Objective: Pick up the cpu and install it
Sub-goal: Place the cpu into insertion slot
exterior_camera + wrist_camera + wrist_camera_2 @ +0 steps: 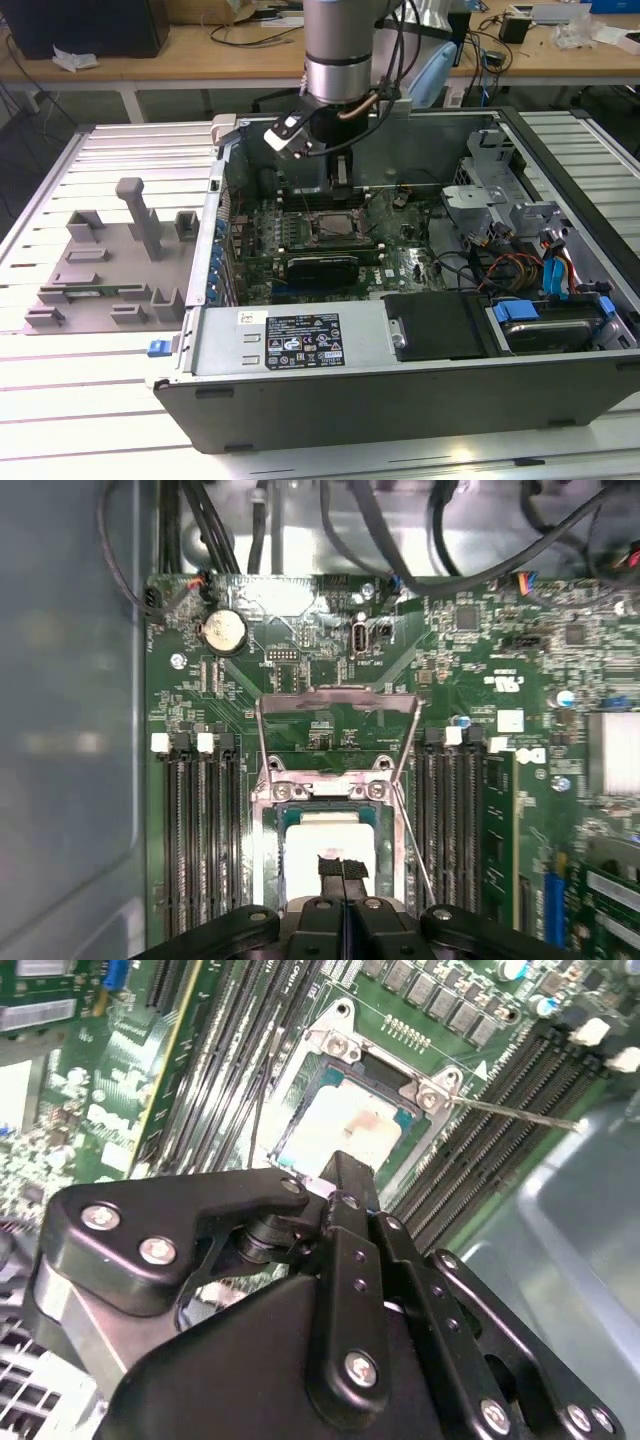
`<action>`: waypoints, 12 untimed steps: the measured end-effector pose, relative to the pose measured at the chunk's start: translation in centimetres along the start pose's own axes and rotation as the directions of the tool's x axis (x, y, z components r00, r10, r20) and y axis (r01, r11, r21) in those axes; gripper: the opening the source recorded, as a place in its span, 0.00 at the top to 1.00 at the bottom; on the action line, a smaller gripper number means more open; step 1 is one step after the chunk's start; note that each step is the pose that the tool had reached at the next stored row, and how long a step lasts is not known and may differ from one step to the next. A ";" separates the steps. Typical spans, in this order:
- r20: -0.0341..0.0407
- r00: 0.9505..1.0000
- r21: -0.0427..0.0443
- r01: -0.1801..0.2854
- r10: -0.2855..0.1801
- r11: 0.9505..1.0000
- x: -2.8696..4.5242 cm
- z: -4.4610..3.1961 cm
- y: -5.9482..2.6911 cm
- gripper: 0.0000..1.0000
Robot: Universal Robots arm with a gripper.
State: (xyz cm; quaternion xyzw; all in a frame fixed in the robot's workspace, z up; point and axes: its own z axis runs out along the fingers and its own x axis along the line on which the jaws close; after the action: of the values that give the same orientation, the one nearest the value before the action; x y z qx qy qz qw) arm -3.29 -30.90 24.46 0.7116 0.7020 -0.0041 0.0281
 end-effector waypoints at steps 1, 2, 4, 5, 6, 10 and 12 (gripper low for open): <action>0.002 1.000 0.000 0.000 0.000 1.000 -0.01 -0.63 0.02 0.89; 0.004 1.000 0.000 0.000 0.000 1.000 -0.01 -1.25 0.04 0.89; 0.007 1.000 0.000 0.000 0.000 1.000 -0.02 -2.11 0.07 0.89; 0.009 1.000 0.000 0.000 0.000 1.000 -0.03 -2.56 0.08 0.89; 0.012 1.000 0.000 0.000 0.000 1.000 -0.03 -3.11 0.10 0.89; 0.019 1.000 -0.001 0.001 -0.001 1.000 -0.04 -4.24 0.15 0.89; 0.019 1.000 0.000 0.001 -0.001 1.000 -0.03 -4.25 0.14 0.89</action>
State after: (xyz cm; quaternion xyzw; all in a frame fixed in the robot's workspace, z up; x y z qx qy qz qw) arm -3.29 -30.74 28.71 0.7113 0.7019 -0.0108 0.0350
